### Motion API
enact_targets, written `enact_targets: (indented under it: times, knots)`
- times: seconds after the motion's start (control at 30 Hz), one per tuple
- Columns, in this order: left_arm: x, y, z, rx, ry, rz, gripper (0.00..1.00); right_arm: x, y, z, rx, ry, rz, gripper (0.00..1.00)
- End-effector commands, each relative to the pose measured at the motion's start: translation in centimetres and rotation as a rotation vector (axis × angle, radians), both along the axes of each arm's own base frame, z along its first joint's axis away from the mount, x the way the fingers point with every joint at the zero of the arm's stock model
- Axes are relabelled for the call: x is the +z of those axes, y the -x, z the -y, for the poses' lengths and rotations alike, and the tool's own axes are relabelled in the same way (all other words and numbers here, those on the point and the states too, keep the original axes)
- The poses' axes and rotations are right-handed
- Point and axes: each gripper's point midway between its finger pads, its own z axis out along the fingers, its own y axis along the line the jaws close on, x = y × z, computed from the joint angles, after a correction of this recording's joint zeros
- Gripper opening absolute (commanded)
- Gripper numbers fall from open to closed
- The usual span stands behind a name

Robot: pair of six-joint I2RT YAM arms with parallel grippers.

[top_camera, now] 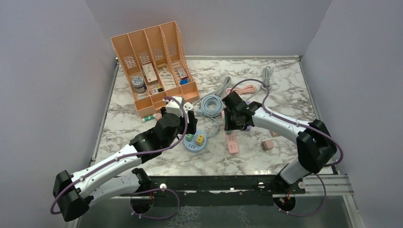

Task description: Insert the plug

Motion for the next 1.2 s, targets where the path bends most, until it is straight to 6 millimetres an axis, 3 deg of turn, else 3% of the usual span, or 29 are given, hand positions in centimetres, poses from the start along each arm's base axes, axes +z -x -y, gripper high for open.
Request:
enact_targets:
  times: [0.0, 0.13, 0.2, 0.27, 0.37, 0.47, 0.57, 0.7, 0.93, 1.03, 1.17]
  knots:
    - [0.3, -0.2, -0.6, 0.030, 0.009, 0.009, 0.83, -9.9, 5.5, 1.9, -0.009, 0.084, -0.266, 0.01]
    - [0.0, -0.2, -0.7, 0.031, 0.005, -0.002, 0.84, -10.3, 5.8, 2.0, -0.007, 0.092, -0.286, 0.01]
    - [0.0, -0.2, -0.7, 0.032, 0.007, -0.003, 0.84, -8.7, 4.8, 1.7, -0.010, 0.079, -0.236, 0.01]
    - [0.2, -0.3, -0.7, 0.032, 0.009, -0.001, 0.84, -6.1, 3.5, 1.4, -0.017, 0.060, -0.168, 0.05]
    - [0.4, -0.4, -0.8, 0.036, 0.011, 0.003, 0.84, -1.4, 1.5, 1.1, -0.040, 0.050, -0.068, 0.32]
    - [0.6, -0.6, -0.9, 0.042, 0.009, 0.012, 0.84, 2.9, 0.0, 1.4, -0.083, 0.040, 0.027, 0.52]
    - [0.8, -0.7, -0.8, 0.035, 0.005, 0.020, 0.84, 6.5, -0.8, 2.0, -0.139, 0.009, 0.114, 0.61]
    - [1.1, -0.9, -0.6, 0.024, 0.004, 0.027, 0.84, 9.7, -0.8, 4.0, -0.264, -0.019, 0.223, 0.65]
    - [1.3, -0.6, 0.4, -0.025, 0.036, 0.033, 0.84, 9.8, 1.9, 12.2, -0.616, 0.104, 0.286, 0.72]
    - [1.1, -0.5, 0.9, -0.050, 0.043, 0.028, 0.84, 9.2, 3.1, 14.2, -0.706, 0.099, 0.283, 0.75]
    - [0.7, -0.3, 1.8, -0.084, 0.054, 0.013, 0.84, 6.9, 4.4, 15.9, -0.795, 0.066, 0.216, 0.77]
